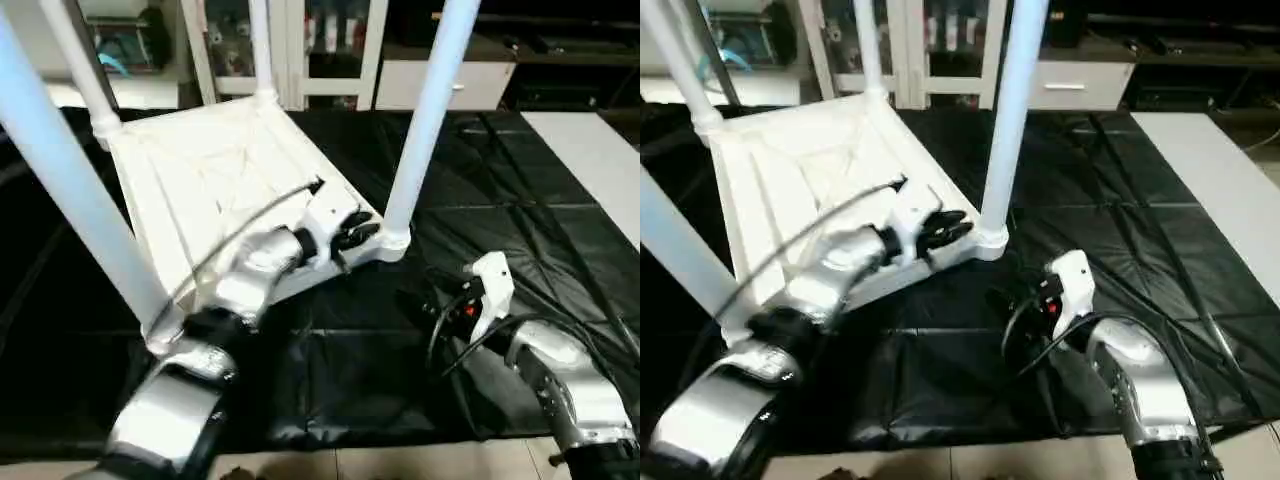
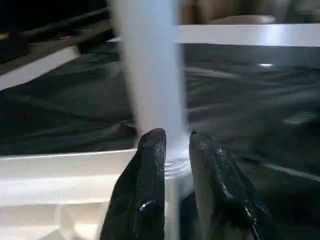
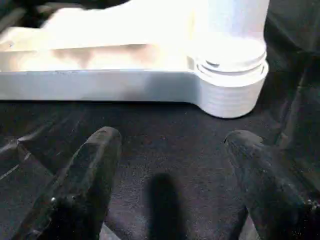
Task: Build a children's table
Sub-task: Rotate leg to tighten, then rotate table base
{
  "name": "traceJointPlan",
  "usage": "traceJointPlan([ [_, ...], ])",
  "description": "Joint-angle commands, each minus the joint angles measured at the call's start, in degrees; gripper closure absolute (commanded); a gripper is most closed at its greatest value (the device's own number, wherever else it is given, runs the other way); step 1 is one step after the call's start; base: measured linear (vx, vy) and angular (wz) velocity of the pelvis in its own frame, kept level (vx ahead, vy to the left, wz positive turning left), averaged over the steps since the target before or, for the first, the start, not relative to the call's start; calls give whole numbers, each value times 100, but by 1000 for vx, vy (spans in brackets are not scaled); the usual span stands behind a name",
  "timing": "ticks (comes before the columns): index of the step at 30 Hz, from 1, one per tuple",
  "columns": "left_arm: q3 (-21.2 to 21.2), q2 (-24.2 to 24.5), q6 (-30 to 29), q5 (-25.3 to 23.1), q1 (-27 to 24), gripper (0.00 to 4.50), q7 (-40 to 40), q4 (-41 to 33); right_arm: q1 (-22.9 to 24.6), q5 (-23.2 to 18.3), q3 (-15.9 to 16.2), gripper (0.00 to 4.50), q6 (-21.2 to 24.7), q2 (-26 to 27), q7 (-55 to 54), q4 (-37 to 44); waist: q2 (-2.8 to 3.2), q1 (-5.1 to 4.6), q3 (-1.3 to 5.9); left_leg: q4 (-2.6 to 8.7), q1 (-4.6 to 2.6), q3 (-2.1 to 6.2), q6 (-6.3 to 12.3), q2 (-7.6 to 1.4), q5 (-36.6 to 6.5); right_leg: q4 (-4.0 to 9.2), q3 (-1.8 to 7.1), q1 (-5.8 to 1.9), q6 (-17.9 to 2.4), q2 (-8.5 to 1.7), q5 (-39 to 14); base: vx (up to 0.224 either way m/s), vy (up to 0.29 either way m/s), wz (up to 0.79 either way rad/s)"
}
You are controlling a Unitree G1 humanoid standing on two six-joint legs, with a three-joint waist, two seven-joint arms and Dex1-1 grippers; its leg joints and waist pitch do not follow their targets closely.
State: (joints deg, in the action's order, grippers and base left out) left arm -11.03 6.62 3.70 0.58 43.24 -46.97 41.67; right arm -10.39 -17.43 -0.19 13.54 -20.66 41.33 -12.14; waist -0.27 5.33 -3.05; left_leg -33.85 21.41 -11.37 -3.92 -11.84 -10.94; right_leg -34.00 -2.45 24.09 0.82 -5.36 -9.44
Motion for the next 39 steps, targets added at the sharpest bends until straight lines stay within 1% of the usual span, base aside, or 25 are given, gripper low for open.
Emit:
traceJointPlan([
  [1,-366,260,-377,33,-169,352,-831,-376,-19,17,-40,93,71,-50,-17,90,-110,25,367,398,-68,45,501,-132,-997,340,152,-309,-1454,-265,-1023,0,0,0],
  [3,-761,660,-742,-110,-348,352,-1588,-701,5,21,-20,93,97,-103,79,155,-98,10,350,430,-77,53,371,-145,-1096,359,168,-297,-1308,-264,-1316,0,0,0],
  [6,-945,843,-822,-386,-443,352,-1676,-769,36,67,7,93,49,-136,101,136,-43,-11,354,436,-84,54,245,-139,-1136,353,175,-290,-1254,-252,-1295,0,0,0],
  [7,-962,805,-654,-621,-385,352,-1342,-560,43,80,11,93,37,-139,86,129,-57,-24,363,424,-88,47,221,-135,-1116,354,175,-293,-1254,-241,-1170,0,0,0],
  [9,-972,767,-535,-796,-337,352,-1028,-414,54,79,6,93,36,-137,67,135,-14,-9,377,413,-103,47,206,-131,-1078,335,173,-300,-1298,-237,-934,0,0,0],
  [10,-899,558,-619,-1015,-109,352,-141,-25,78,43,-9,93,73,-128,49,197,-28,-16,383,397,-85,43,212,-120,-1066,321,166,-314,-1309,-216,-781,0,0,0],
  [12,-880,425,-721,-1129,54,352,393,204,111,29,-2,93,91,-134,63,249,-57,7,400,383,-76,51,267,-106,-934,306,163,-346,-1319,-235,-611,0,0,0],
  [13,-944,381,-825,-1251,162,352,723,330,137,31,4,93,91,-133,69,272,-51,8,394,372,-80,44,289,-109,-957,317,162,-334,-1334,-228,-608,0,0,0],
  [14,-965,321,-876,-1309,250,352,992,456,152,45,11,93,73,-129,66,265,-40,13,408,366,-55,61,309,-101,-908,305,159,-366,-1335,-242,-593,0,0,0],
  [15,-957,276,-897,-1322,295,352,1148,531,157,57,15,93,59,-126,58,254,-63,7,403,359,-52,54,332,-87,-915,321,154,-362,-1309,-234,-646,0,0,0],
  [17,-899,117,-1000,-1301,383,352,1482,672,157,88,13,93,25,-118,12,224,-53,-25,406,357,-23,64,339,-76,-884,325,147,-379,-1296,-233,-696,0,0,0],
  [20,-756,-92,-944,-1257,477,352,1947,887,151,78,-2,93,30,-103,-7,226,-69,-18,407,340,-48,57,390,-77,-943,354,148,-359,-1328,-225,-834,0,0,0],
  [23,-688,-359,-509,-1498,673,352,2919,1508,149,92,11,93,19,-79,-36,218,-84,-1,410,334,-47,61,457,-74,-936,368,140,-351,-1293,-206,-835,0,0,0],
  [25,-678,-395,-283,-1544,711,352,3145,1604,156,92,14,93,26,-74,-47,235,-78,-2,419,334,-36,75,474,-74,-924,360,134,-368,-1233,-211,-813,0,0,0],
  [28,-394,-557,269,-1165,684,352,3121,1465,187,88,22,93,32,-64,-70,279,-98,21,422,325,-37,72,529,-73,-833,355,130,-360,-1316,-230,-771,0,0,0],
  [30,4,-761,670,-338,369,352,2170,676,255,45,17,93,62,-25,-103,379,-112,65,415,332,-24,71,574,-104,-727,315,135,-365,-1528,-264,-605,0,0,0],
  [31,38,-783,701,-253,336,352,2071,605,266,38,17,93,66,-21,-105,395,-109,61,421,324,-24,60,594,-103,-734,316,135,-349,-1544,-248,-575,0,0,0],
  [32,68,-768,571,40,131,352,1644,150,282,28,19,93,77,-4,-120,433,-112,79,426,320,-54,54,603,-120,-732,289,135,-336,-1593,-248,-512,0,0,0],
  [33,28,-702,503,275,-104,352,1293,-322,297,14,21,93,81,26,-141,471,-114,81,404,330,-34,47,631,-122,-788,298,140,-330,-1586,-248,-597,0,0,0],
  [34,28,-702,503,275,-104,352,1293,-322,297,14,21,93,81,26,-141,471,-103,92,398,342,-34,55,628,-134,-845,303,141,-338,-1583,-265,-681,0,0,0],
  [35,-123,-479,329,667,-545,352,680,-1179,310,-5,19,93,66,90,-194,527,-98,82,395,340,-37,45,621,-127,-895,320,143,-322,-1543,-248,-767,0,0,0],
  [36,-227,-311,189,860,-779,352,411,-1615,320,-9,20,93,49,129,-237,567,-86,60,384,378,-18,63,551,-152,-951,303,150,-337,-1493,-267,-918,0,0,0],
  [37,-278,-183,38,968,-900,336,245,-1854,327,-19,18,93,45,148,-255,594,-74,35,379,381,-28,57,532,-146,-1024,325,150,-313,-1452,-249,-1018,0,0,0],
  [38,-357,78,-249,1114,-1134,325,13,-2308,343,-39,14,93,40,183,-295,659,-39,14,376,402,-57,61,422,-155,-1181,327,155,-296,-1385,-243,-1194,0,0,0],
  [39,-382,264,-339,1156,-1283,318,-71,-2572,355,-55,7,93,45,206,-323,708,-33,-10,358,422,-49,64,366,-160,-1285,344,155,-290,-1336,-236,-1316,0,0,0],
])
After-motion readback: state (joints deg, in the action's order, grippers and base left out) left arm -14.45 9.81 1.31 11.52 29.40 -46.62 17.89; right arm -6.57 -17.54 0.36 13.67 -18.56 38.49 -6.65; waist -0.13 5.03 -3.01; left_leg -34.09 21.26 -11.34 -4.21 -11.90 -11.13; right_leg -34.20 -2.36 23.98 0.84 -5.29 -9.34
